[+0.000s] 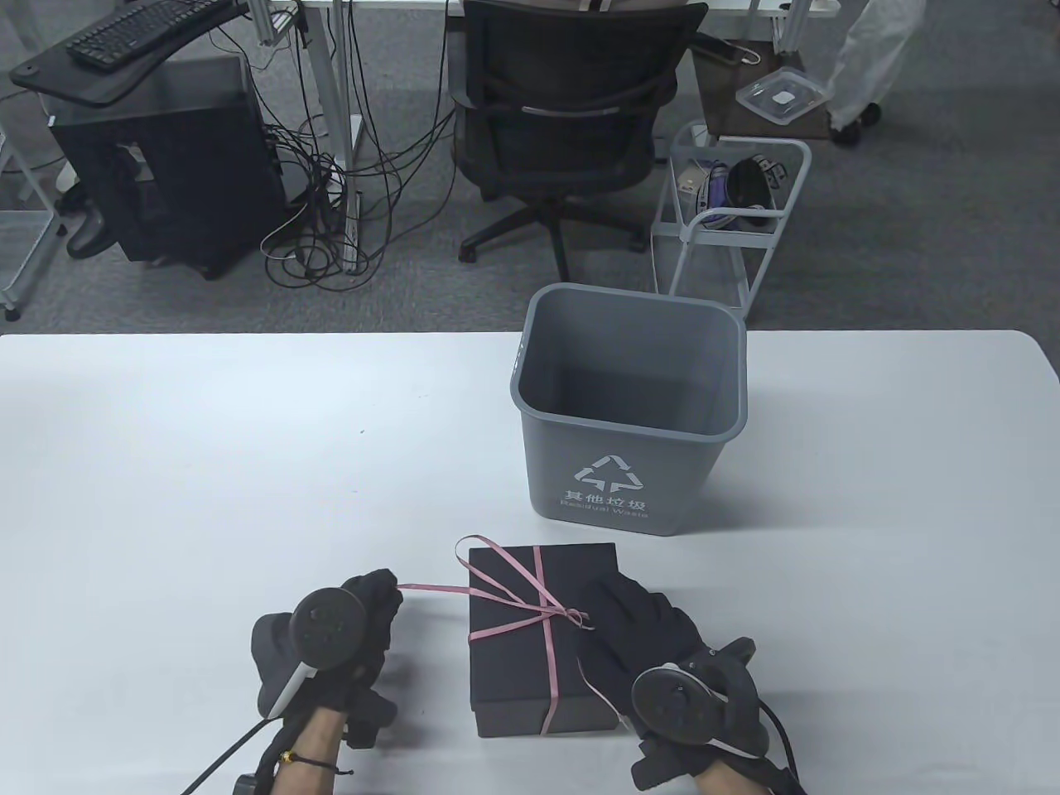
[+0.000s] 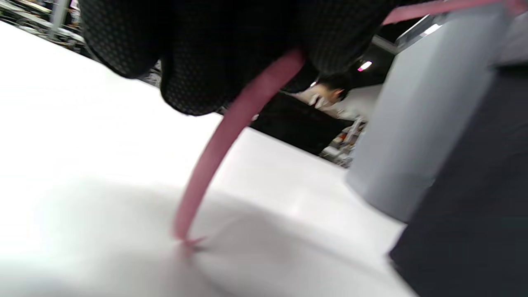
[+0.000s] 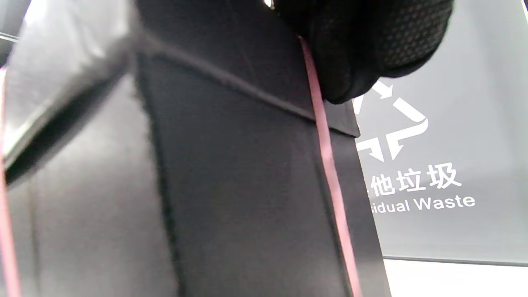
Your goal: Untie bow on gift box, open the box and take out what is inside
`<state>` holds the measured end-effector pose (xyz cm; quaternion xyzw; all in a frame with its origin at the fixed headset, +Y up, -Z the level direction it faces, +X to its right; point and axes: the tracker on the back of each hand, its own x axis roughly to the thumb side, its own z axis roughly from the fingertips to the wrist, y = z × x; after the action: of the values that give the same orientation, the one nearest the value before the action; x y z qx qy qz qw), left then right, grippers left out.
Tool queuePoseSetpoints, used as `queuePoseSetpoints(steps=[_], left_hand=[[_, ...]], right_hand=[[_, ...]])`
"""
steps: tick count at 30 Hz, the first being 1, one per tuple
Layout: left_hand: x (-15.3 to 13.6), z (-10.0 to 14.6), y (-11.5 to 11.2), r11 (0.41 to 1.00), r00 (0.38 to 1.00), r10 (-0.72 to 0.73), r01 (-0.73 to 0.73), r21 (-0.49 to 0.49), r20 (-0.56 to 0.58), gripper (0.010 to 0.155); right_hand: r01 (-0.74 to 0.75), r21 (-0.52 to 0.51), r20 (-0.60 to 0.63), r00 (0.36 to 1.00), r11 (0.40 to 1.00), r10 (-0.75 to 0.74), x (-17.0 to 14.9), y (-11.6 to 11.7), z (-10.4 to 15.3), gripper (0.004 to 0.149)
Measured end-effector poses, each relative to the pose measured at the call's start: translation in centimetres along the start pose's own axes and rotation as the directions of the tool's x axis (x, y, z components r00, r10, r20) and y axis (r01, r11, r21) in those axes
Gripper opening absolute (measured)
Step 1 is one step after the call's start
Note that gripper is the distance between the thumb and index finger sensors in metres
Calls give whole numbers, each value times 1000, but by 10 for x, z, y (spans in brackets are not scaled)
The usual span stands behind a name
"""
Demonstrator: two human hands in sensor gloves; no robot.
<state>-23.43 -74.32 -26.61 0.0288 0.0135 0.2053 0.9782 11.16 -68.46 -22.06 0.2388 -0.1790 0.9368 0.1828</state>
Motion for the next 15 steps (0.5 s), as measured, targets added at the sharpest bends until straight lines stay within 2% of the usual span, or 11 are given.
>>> queuePoseSetpoints(steps=[3,4,5,6,8,10,13,15], left_hand=[[-5,-3,-3,991,992,-104,98,-88,-71,40],[-6,-4,-5,982,990,-110,94,-163,-93,40],[-6,-4,-6,978,992,-93,75,-194,-86,40],[-4,-3,-6,980,997,-64,53,-192,-52,42],[5,-1,-2,991,999,30,-26,-130,27,60],[18,2,-3,980,960,164,-133,-148,227,67],[42,9,-6,955,889,283,-228,-187,359,69],[54,13,-7,970,881,238,-194,-147,409,64]], right_hand=[[4,1,-1,1000,1000,-4,0,0,0,53],[5,2,-1,1000,1000,-5,0,0,0,53],[5,2,-1,1000,1000,-5,0,0,0,53],[5,3,-1,1000,1000,-5,-1,0,0,53],[6,5,0,1000,1000,-6,-1,0,0,53],[3,6,1,1000,1000,-3,0,0,0,53],[2,6,2,1000,1000,-2,0,0,0,53],[2,7,2,1000,1000,-2,0,0,0,53]])
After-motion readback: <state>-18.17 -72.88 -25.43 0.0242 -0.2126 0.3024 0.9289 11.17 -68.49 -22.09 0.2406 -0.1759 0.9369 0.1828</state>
